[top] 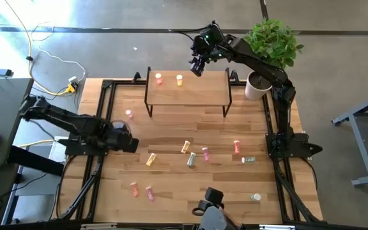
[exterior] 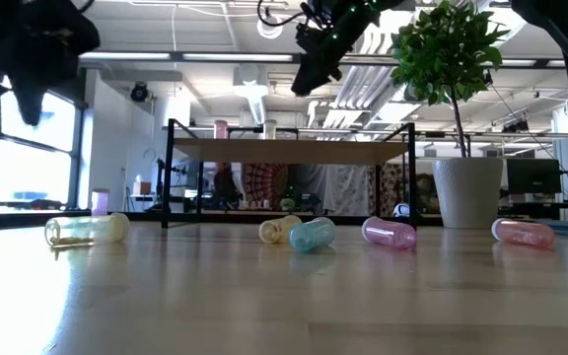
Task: Pick and place medicine bottles onto shelf by color
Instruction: Put the bottom pink pill bottle on the shelf aligned with the pink pill bottle
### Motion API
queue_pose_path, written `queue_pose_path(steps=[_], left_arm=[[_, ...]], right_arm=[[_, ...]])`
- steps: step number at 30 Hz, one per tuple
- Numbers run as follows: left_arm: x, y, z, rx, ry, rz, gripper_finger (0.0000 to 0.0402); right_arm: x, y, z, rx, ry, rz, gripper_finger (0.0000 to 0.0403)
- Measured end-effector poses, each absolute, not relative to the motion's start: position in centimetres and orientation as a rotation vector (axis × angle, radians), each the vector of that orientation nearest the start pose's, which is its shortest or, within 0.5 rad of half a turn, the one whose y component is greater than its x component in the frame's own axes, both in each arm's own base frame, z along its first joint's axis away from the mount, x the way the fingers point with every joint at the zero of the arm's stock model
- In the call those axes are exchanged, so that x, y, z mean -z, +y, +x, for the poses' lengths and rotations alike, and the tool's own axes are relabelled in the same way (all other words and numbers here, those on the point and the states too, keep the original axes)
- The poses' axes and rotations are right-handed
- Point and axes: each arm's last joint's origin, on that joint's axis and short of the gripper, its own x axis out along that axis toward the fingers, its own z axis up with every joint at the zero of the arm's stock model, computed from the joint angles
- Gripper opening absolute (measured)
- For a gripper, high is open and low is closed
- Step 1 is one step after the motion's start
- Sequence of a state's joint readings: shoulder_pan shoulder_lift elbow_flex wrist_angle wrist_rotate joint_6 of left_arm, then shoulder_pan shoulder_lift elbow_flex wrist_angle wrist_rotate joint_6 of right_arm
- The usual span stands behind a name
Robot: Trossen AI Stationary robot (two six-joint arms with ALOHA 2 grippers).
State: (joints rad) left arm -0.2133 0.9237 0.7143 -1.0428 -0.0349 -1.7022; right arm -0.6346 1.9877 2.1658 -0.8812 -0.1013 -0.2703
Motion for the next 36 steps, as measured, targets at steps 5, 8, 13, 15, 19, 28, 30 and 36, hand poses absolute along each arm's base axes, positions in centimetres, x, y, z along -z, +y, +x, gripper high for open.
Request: queue_pose_path(steps=[5,8,13,15,19,28,30,36], left_arm=[[-22.7,-5.4,13.6,-0.928,1.063,-1.346,0.0195],[-22.4,-6.8,13.6,-0.931,1.077,-1.357,0.0195],[-21.9,-9.1,14.1,-0.891,1.051,-1.395,0.0195],[-21.5,-10.1,14.4,-0.884,1.041,-1.402,0.0195],[-20.5,-12.2,14.9,-0.871,1.049,-1.433,0.0195],[-17.9,-16.1,16.0,-0.835,1.085,-1.459,0.0195],[-17.6,-16.6,16.4,-0.841,1.09,-1.448,0.0195],[-16.8,-17.8,17.5,-0.881,1.094,-1.411,0.0195]], right_arm=[[-38.3,-25.2,34.8,0.423,0.738,0.041,0.0172],[-38.2,-25.1,34.8,0.426,0.742,0.072,0.0172],[-38.1,-24.6,35.0,0.417,0.746,0.122,0.0172],[-38.1,-24.1,35.3,0.404,0.747,0.129,0.0172],[-38.0,-23.1,35.9,0.396,0.756,0.135,0.0172],[-37.6,-21.3,36.5,0.396,0.827,0.119,0.0172],[-37.5,-21.0,36.6,0.389,0.836,0.122,0.0172],[-37.5,-20.4,36.9,0.392,0.837,0.157,0.0172]])
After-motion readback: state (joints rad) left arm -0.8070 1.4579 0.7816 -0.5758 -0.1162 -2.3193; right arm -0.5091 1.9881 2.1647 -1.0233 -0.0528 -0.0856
